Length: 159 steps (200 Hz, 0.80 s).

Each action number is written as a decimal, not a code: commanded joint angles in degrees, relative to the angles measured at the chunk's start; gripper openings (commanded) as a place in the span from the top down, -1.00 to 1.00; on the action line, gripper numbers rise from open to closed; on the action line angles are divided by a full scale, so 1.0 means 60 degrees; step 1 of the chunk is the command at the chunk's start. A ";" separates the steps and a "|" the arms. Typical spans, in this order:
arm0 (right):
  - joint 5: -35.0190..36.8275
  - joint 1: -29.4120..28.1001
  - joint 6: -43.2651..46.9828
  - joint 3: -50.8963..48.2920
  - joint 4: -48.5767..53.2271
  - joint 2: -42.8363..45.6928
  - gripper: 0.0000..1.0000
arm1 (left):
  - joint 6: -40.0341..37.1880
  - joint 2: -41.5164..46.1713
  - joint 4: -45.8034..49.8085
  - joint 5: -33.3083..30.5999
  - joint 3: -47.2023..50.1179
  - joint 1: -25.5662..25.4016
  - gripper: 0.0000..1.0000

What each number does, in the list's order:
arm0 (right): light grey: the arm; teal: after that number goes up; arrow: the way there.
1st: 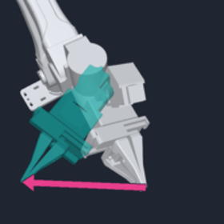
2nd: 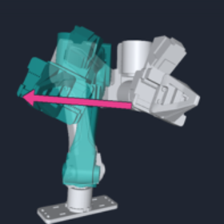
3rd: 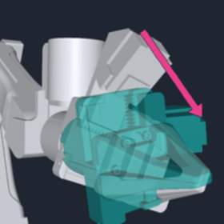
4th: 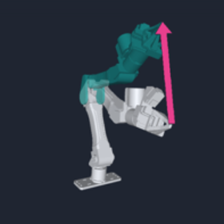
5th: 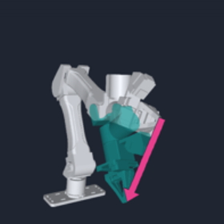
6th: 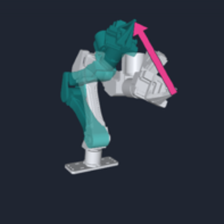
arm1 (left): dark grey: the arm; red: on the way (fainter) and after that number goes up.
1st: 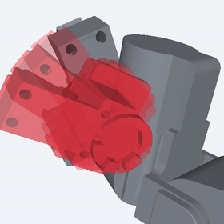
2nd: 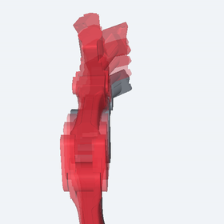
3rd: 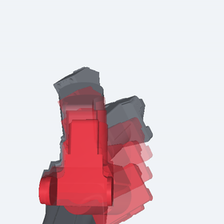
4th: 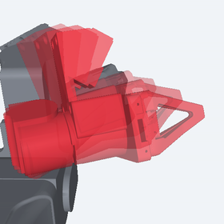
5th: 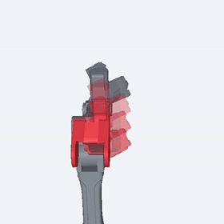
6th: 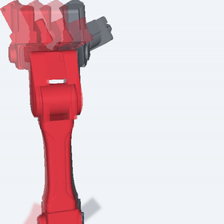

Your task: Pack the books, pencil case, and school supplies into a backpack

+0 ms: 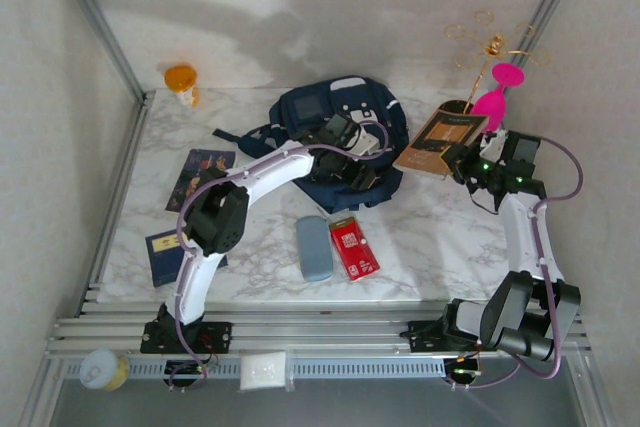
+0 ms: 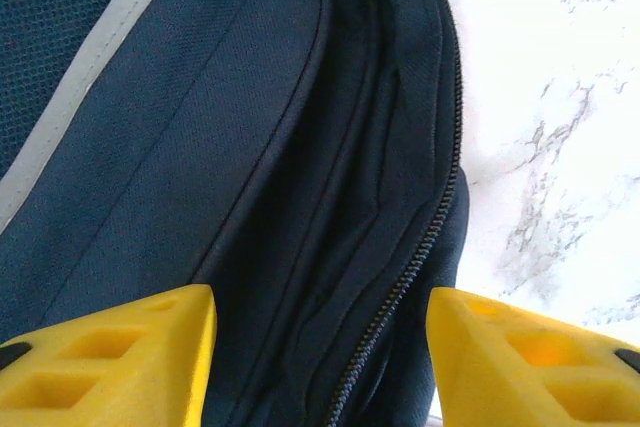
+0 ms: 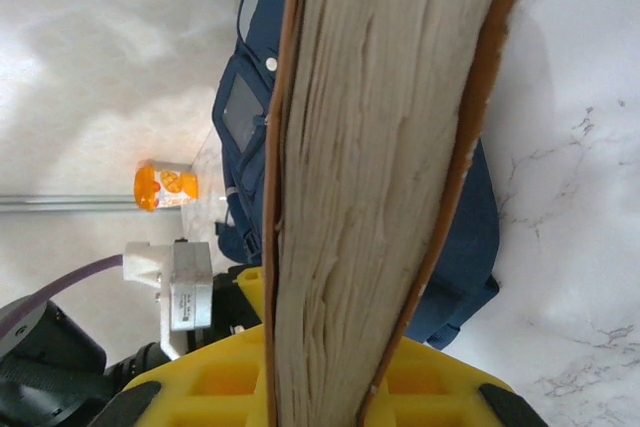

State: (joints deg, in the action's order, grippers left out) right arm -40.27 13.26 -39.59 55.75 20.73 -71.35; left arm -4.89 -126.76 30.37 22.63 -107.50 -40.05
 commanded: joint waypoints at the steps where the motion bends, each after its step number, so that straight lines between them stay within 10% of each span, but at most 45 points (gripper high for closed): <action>1: -0.0382 0.0054 0.0228 0.0000 -0.0642 0.0201 1.00 | -0.0437 -0.0336 0.0633 -0.0289 -0.0576 -0.0077 -0.15; 159: -0.0592 0.0072 0.0121 -0.0340 -0.1005 0.0173 1.00 | -0.0597 -0.1679 0.1307 -0.1199 -0.2027 -0.0260 0.29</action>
State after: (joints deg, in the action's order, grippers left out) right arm -40.73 13.26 -39.64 53.98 19.05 -71.35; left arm -7.25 -133.80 34.96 18.31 -116.88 -40.42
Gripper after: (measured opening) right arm 0.156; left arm 0.360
